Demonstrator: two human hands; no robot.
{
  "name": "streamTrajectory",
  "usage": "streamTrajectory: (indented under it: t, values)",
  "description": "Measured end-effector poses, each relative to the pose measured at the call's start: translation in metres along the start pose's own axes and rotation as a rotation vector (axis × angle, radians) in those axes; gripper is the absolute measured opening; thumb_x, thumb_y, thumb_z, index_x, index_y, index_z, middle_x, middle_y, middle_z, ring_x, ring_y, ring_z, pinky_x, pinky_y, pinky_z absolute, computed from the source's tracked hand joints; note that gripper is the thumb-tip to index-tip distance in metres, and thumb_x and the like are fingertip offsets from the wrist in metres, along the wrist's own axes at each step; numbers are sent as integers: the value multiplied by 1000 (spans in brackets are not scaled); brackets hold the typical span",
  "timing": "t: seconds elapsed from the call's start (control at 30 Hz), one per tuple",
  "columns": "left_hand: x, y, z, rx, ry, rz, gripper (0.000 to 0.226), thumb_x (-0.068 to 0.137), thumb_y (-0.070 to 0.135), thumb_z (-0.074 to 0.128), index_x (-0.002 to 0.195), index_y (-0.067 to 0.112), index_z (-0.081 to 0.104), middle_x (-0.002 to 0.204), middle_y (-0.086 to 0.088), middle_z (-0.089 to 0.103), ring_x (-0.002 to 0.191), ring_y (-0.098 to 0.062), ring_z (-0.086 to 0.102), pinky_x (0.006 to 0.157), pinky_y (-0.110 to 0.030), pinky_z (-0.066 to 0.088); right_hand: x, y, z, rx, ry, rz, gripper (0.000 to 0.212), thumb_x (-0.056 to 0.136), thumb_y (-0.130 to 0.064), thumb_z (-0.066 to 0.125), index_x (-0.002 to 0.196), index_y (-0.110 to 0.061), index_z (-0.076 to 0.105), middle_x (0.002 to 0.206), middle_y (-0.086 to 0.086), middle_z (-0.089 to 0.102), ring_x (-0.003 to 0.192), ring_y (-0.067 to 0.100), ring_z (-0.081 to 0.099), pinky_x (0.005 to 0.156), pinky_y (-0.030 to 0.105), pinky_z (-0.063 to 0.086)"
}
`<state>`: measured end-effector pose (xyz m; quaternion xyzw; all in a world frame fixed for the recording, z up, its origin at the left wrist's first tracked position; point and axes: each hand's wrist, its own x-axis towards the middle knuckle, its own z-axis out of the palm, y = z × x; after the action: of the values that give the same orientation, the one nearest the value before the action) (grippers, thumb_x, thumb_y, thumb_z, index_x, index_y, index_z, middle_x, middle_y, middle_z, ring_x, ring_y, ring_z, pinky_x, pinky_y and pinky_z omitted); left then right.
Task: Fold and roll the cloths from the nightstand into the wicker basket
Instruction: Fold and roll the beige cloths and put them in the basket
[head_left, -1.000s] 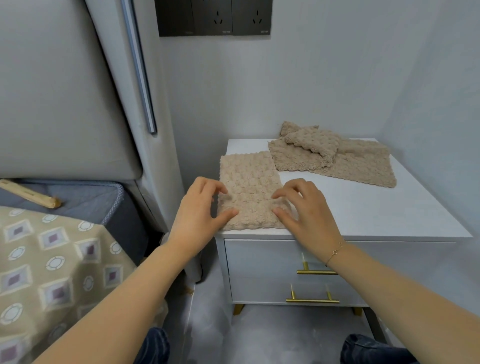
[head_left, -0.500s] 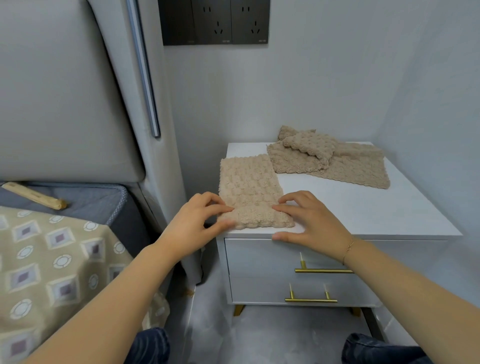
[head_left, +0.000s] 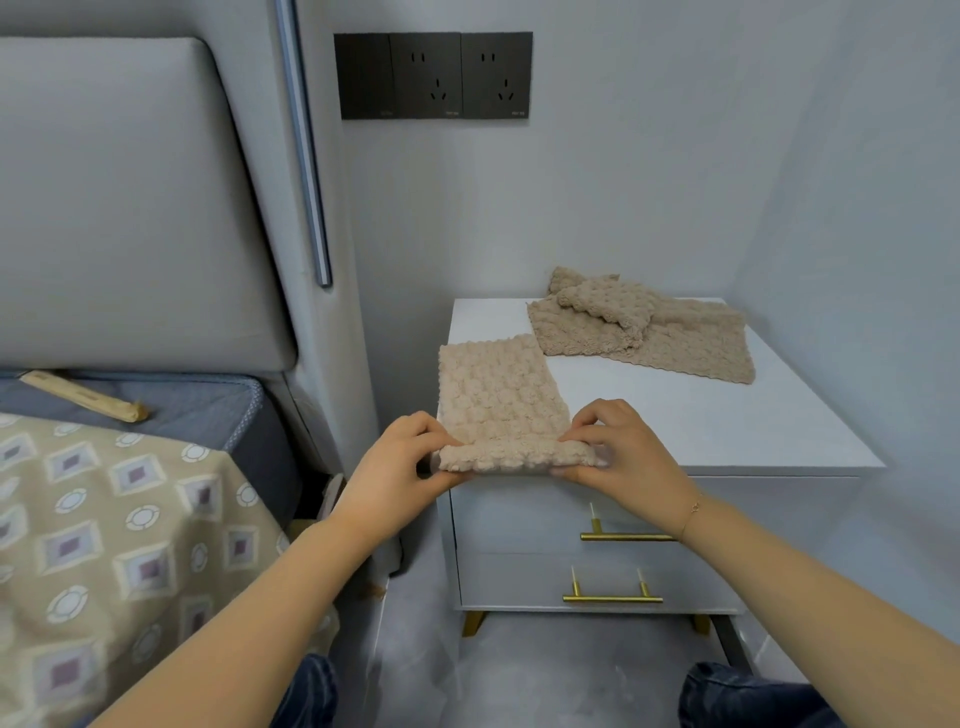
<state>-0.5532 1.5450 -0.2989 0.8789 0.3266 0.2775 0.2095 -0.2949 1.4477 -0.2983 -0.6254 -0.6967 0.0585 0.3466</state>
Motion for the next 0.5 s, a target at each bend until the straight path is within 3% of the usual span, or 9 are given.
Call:
streamTrajectory:
  t: [0.13,0.2,0.27,0.33,0.4,0.43,0.5]
  values:
    - [3,4,-2,-168,-43,-157,20,81,38,72,87,19,74,88,-4,57,80,-13,53,77,-31,48,3,-4,-2,102,-3,130,22,72,-46,74,72,-28,61,90,-7,54,92,9,44,79,8,31]
    - [8,5,-2,-207,-65,-240,41,80,48,68,85,8,71,85,-9,55,70,-12,48,71,-30,44,8,-3,-1,150,-18,212,26,73,-48,72,71,-24,63,91,-3,56,93,11,44,79,10,33]
    - [12,6,-2,-246,-75,-323,53,78,55,64,77,2,65,79,-5,51,66,-11,44,68,-29,41,14,0,3,154,-33,269,43,70,-57,67,77,-15,70,92,-3,57,95,11,45,80,14,35]
    - [15,9,-2,-284,-56,-401,53,82,48,67,59,4,49,72,-2,44,62,-11,40,64,-26,36,21,3,5,163,-14,314,58,67,-64,64,70,-6,68,86,-3,56,90,11,46,82,24,38]
    - [18,9,-2,-328,-36,-462,61,82,48,69,57,0,39,71,-9,40,61,-16,37,62,-26,33,26,1,5,187,29,344,59,70,-58,69,48,-8,46,69,-3,46,72,11,43,69,31,35]
    - [20,7,0,-346,-30,-484,65,81,50,69,59,-5,41,72,-11,40,63,-20,37,62,-28,32,29,0,5,189,44,348,61,72,-52,73,44,-14,34,63,-4,39,65,10,39,64,31,31]
    - [24,4,2,-380,-16,-518,69,79,54,69,64,-11,51,74,-11,41,67,-20,39,63,-29,33,32,-2,5,160,71,355,63,74,-49,75,43,-20,28,60,-6,35,63,10,36,63,29,27]
